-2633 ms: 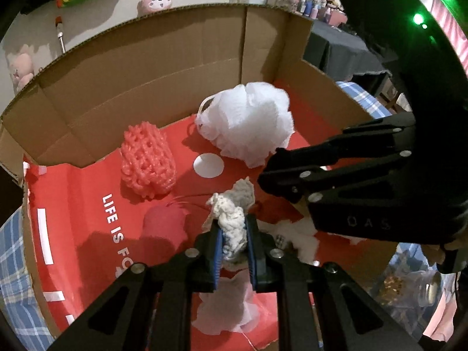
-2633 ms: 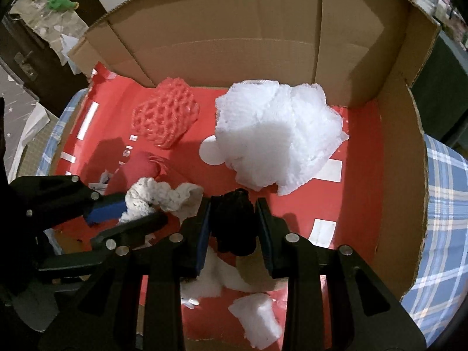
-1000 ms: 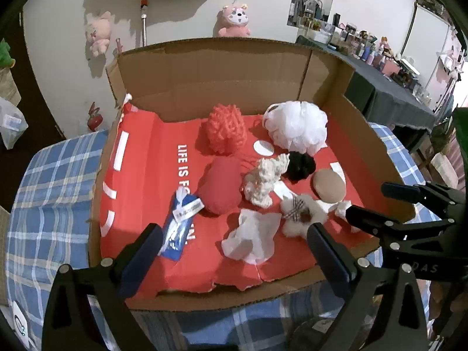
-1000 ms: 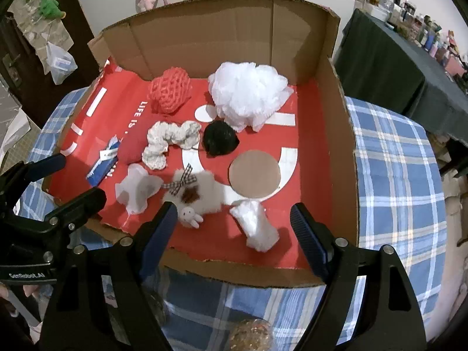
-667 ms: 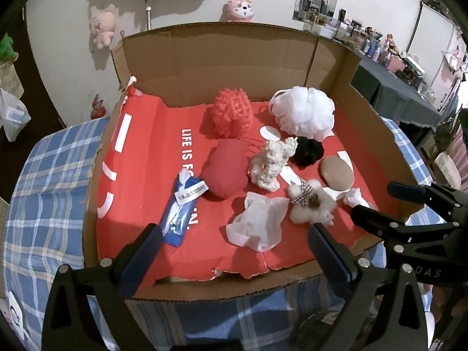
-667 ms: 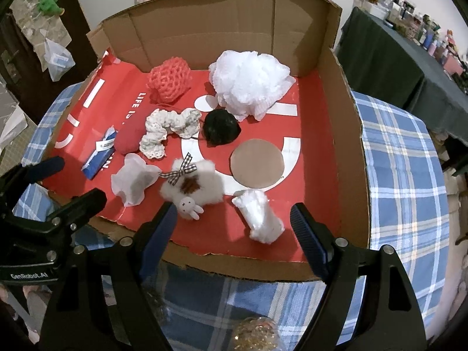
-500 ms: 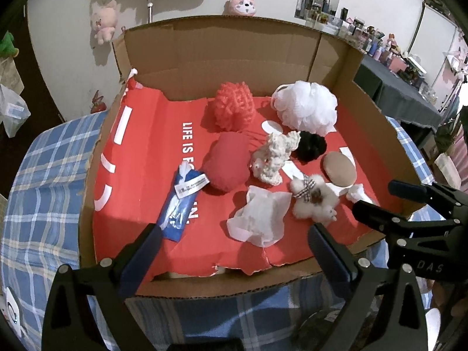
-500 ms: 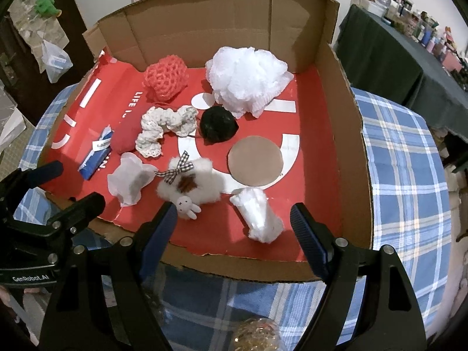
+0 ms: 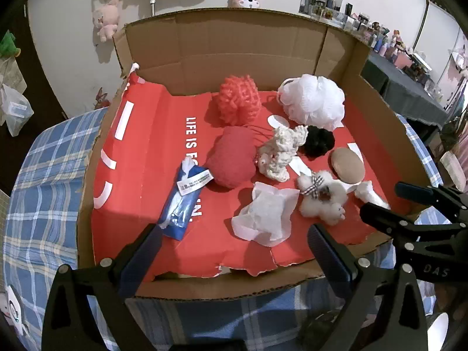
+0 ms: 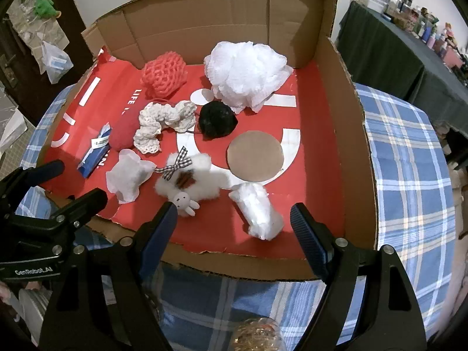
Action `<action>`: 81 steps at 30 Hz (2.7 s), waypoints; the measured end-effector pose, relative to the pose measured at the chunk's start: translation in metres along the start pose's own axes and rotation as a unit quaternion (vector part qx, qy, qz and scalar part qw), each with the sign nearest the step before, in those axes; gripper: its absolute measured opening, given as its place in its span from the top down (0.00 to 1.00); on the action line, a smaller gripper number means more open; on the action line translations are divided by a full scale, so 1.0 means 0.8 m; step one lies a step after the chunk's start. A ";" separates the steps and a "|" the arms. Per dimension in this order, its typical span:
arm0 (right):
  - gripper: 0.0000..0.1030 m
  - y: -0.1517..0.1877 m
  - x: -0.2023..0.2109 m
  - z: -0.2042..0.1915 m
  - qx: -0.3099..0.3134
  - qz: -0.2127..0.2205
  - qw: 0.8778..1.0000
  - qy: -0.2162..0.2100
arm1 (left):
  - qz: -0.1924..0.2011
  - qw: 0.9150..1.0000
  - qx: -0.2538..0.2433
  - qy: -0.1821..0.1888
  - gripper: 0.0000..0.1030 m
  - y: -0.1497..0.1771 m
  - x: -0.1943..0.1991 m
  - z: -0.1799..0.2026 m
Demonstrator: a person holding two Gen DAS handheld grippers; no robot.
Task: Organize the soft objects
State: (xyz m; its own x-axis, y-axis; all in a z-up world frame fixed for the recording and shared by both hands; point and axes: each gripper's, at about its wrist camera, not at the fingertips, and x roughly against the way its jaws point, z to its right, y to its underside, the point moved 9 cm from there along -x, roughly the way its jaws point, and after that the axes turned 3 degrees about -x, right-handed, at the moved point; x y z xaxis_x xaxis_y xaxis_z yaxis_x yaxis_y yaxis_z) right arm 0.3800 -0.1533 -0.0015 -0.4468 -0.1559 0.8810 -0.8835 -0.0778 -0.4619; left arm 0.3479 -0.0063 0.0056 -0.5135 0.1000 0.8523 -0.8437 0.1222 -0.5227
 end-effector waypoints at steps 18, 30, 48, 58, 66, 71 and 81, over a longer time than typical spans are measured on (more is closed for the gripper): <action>0.23 0.001 0.000 -0.002 0.002 0.000 1.000 0.001 | -0.002 1.000 -0.005 -0.012 0.02 0.001 -0.002 0.001; 0.23 0.001 0.001 -0.003 0.004 0.000 1.000 0.002 | -0.004 1.000 0.002 -0.011 0.02 0.001 -0.004 -0.002; 0.23 0.002 0.001 -0.003 0.004 0.000 1.000 0.002 | -0.006 1.000 0.009 -0.011 0.02 0.002 -0.006 -0.004; 0.23 0.001 0.002 -0.003 0.003 0.001 1.000 0.003 | -0.005 1.000 0.009 -0.010 0.02 0.002 -0.006 -0.004; 0.23 -0.003 0.011 0.000 0.006 0.015 1.000 0.021 | 0.013 0.999 0.027 -0.016 0.02 0.000 0.003 -0.011; 0.23 -0.013 0.053 0.000 0.000 0.050 0.999 0.019 | 0.023 0.999 0.026 -0.034 0.02 0.003 0.021 -0.016; 0.18 0.033 0.195 -0.039 0.048 0.165 0.985 0.003 | 0.154 0.987 0.036 -0.033 0.00 0.007 0.168 -0.021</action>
State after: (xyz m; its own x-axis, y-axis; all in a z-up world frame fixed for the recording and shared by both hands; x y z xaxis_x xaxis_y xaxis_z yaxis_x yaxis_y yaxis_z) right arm 0.2826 -0.1489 0.1270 -0.7088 -0.1820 0.6816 -0.6728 -0.1160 -0.7306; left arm 0.2771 0.0245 0.1168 -0.7540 0.0568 0.6544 -0.6542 0.0248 -0.7559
